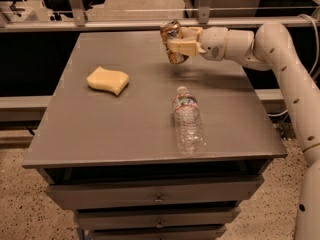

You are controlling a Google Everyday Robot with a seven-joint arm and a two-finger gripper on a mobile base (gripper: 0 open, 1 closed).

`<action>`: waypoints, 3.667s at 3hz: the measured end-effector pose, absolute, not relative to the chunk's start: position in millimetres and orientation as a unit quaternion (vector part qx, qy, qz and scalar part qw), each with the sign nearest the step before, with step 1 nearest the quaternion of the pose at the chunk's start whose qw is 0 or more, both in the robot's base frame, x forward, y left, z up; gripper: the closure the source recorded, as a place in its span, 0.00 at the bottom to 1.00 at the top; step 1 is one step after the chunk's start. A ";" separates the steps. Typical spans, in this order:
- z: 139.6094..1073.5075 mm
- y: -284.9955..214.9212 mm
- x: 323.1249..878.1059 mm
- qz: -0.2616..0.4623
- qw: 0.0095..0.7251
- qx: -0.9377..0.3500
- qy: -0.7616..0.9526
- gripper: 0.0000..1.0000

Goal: Place orange can upright

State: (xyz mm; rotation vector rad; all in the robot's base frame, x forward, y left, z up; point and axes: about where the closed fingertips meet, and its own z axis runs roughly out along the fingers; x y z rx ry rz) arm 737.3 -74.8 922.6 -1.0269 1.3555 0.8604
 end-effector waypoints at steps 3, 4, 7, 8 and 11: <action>908.3 -83.6 724.7 0.425 0.597 -0.426 0.531 1.00; 903.9 -85.2 722.0 0.422 0.591 -0.436 0.532 0.84; 887.1 -103.1 713.0 0.408 0.581 -0.434 0.555 0.14; 890.4 -123.4 706.2 0.383 0.579 -0.436 0.573 0.00; 973.0 -216.2 698.9 0.257 0.624 -0.431 0.599 0.00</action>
Offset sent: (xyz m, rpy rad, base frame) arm -0.0147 -0.0208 -0.0163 0.1903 -0.0204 0.0749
